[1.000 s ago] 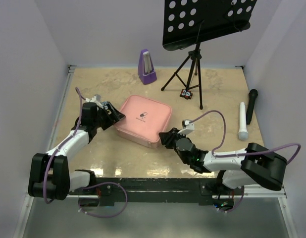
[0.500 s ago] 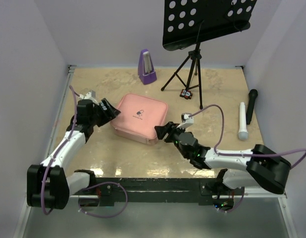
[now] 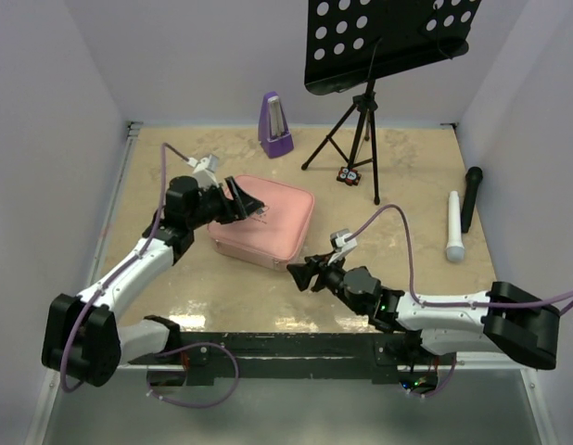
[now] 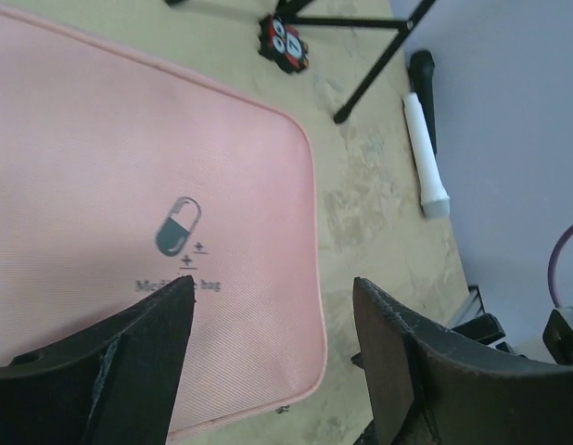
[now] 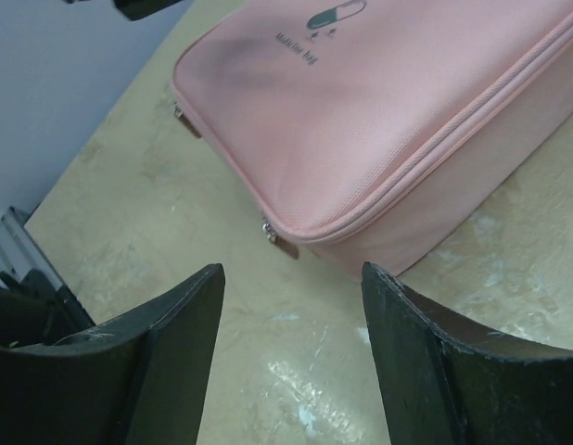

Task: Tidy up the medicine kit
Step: Adjust the medicine box at the center of the board, then zip the medicine box at the center of the board.

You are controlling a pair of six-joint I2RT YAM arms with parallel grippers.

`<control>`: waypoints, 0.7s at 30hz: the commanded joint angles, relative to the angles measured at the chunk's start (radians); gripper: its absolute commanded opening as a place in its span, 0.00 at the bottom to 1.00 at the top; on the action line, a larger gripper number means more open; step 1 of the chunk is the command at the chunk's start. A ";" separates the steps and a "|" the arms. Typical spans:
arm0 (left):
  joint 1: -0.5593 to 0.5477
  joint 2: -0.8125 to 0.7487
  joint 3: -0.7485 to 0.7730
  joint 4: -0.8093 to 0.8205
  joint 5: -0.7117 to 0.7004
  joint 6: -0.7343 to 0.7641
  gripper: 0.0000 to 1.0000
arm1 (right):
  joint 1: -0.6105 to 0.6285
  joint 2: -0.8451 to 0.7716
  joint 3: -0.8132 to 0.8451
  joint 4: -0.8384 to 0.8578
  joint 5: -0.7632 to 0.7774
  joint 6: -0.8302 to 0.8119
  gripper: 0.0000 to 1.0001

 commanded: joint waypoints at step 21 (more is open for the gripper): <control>-0.159 0.242 0.025 0.086 -0.008 0.045 0.67 | 0.105 0.294 0.054 0.265 0.082 0.015 0.59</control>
